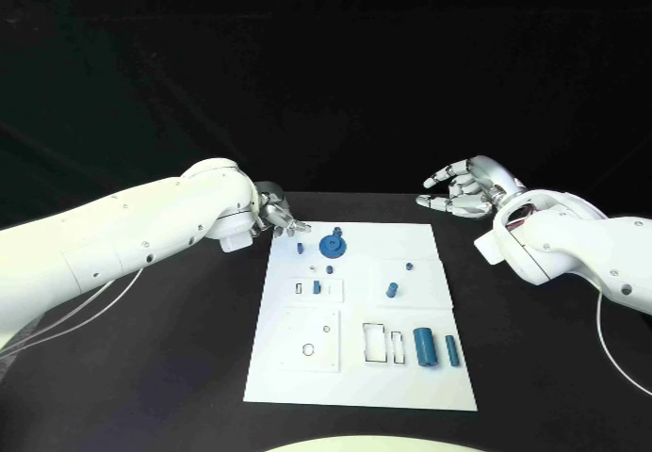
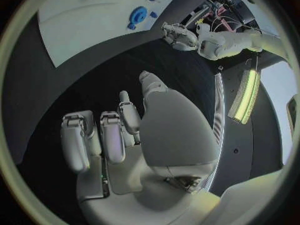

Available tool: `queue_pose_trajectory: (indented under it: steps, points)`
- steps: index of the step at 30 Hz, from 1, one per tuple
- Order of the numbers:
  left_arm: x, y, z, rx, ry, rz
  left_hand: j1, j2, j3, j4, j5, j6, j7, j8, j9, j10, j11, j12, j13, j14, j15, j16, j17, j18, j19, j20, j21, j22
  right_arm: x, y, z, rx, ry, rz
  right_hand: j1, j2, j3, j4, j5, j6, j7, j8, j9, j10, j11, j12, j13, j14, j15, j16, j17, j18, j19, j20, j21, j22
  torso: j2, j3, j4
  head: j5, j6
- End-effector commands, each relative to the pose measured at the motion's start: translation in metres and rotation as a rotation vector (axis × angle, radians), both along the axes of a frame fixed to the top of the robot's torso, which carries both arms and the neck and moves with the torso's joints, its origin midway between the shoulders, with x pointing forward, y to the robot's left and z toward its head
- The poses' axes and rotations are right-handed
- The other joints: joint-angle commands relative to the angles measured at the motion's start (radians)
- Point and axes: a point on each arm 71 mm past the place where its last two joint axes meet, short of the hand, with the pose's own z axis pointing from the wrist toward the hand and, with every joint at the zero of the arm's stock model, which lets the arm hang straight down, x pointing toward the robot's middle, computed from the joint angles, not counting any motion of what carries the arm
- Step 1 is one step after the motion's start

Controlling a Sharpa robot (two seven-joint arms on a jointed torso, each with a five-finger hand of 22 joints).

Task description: Assemble the parts on the task board

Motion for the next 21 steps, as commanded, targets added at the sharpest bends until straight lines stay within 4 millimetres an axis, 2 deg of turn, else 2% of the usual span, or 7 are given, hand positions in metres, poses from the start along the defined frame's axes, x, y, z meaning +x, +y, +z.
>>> queue_pose_trajectory:
  steps: [1, 8, 13, 16, 21]
  points:
    - [0.004, -0.001, -0.001, 0.023, 0.016, -0.023, 0.008, 0.0, -0.007, 0.001, -0.002, -0.003, 0.006, -0.005, -0.001, -0.007, -0.001, -0.005, -0.005, 0.068, 0.007, -0.006, 0.155, 0.007, -0.009, 0.002, -0.005, -0.003, 0.0, 0.002, 0.0, -0.002, -0.004, 0.016, -0.011, 0.001, -0.001, 0.002, -0.003, -0.001, 0.0, 0.005, -0.002, -0.003, -0.003, 0.001, 0.001, 0.083, -0.006, -0.003, 0.179, -0.001, 0.095, -0.005, -0.003, 0.249, 0.002, -0.0013, -0.0001, 0.0, -0.001]
    - [0.01, -0.003, -0.011, 0.052, 0.044, -0.02, 0.008, 0.002, -0.008, 0.001, -0.002, -0.003, 0.007, -0.006, -0.002, -0.01, 0.0, -0.008, -0.009, 0.067, 0.008, -0.007, 0.153, 0.007, -0.011, 0.002, -0.006, -0.005, 0.0, 0.003, 0.0, -0.001, -0.003, 0.019, -0.011, 0.001, -0.001, 0.002, -0.003, -0.001, 0.0, 0.005, -0.002, -0.003, -0.003, 0.001, 0.001, 0.083, -0.006, -0.003, 0.179, -0.001, 0.095, -0.005, -0.003, 0.249, 0.002, -0.0014, -0.0016, 0.001, -0.004]
    - [0.014, -0.004, -0.018, 0.068, 0.062, -0.012, 0.007, 0.003, -0.009, 0.001, -0.003, -0.002, 0.007, -0.007, -0.003, -0.011, 0.0, -0.008, -0.009, 0.067, 0.008, -0.006, 0.155, 0.007, -0.011, 0.003, -0.006, -0.005, 0.0, 0.004, 0.0, -0.001, -0.003, 0.021, -0.011, 0.001, -0.001, 0.002, -0.003, -0.001, 0.0, 0.005, -0.002, -0.003, -0.003, 0.001, 0.001, 0.083, -0.006, -0.003, 0.179, -0.001, 0.095, -0.005, -0.003, 0.249, 0.006, -0.0033, -0.0039, 0.001, -0.004]
    - [0.015, -0.004, -0.021, 0.069, 0.069, -0.006, 0.005, 0.005, -0.011, 0.002, -0.004, -0.001, 0.007, -0.007, -0.003, -0.013, 0.001, -0.009, -0.01, 0.067, 0.009, -0.006, 0.155, 0.008, -0.011, 0.003, -0.007, -0.005, 0.0, 0.004, 0.0, -0.001, -0.003, 0.022, -0.011, 0.001, -0.001, 0.002, -0.003, -0.001, 0.0, 0.005, -0.002, -0.003, -0.003, 0.001, 0.001, 0.083, -0.006, -0.003, 0.179, -0.001, 0.095, -0.005, -0.003, 0.249, 0.009, -0.0034, -0.0049, 0.001, -0.001]
    - [0.016, -0.005, -0.026, 0.068, 0.081, -0.002, 0.002, 0.007, -0.014, 0.002, -0.005, 0.0, 0.008, -0.008, -0.004, -0.014, 0.001, -0.01, -0.012, 0.067, 0.009, -0.006, 0.154, 0.008, -0.012, 0.004, -0.008, -0.007, 0.0, 0.005, 0.0, 0.0, -0.003, 0.023, -0.012, 0.002, -0.001, 0.001, -0.001, -0.002, 0.0, 0.005, -0.002, -0.003, -0.003, 0.001, 0.001, 0.083, -0.007, -0.003, 0.18, -0.001, 0.095, -0.005, -0.003, 0.249, 0.01, -0.0032, -0.0047, 0.0, -0.004]
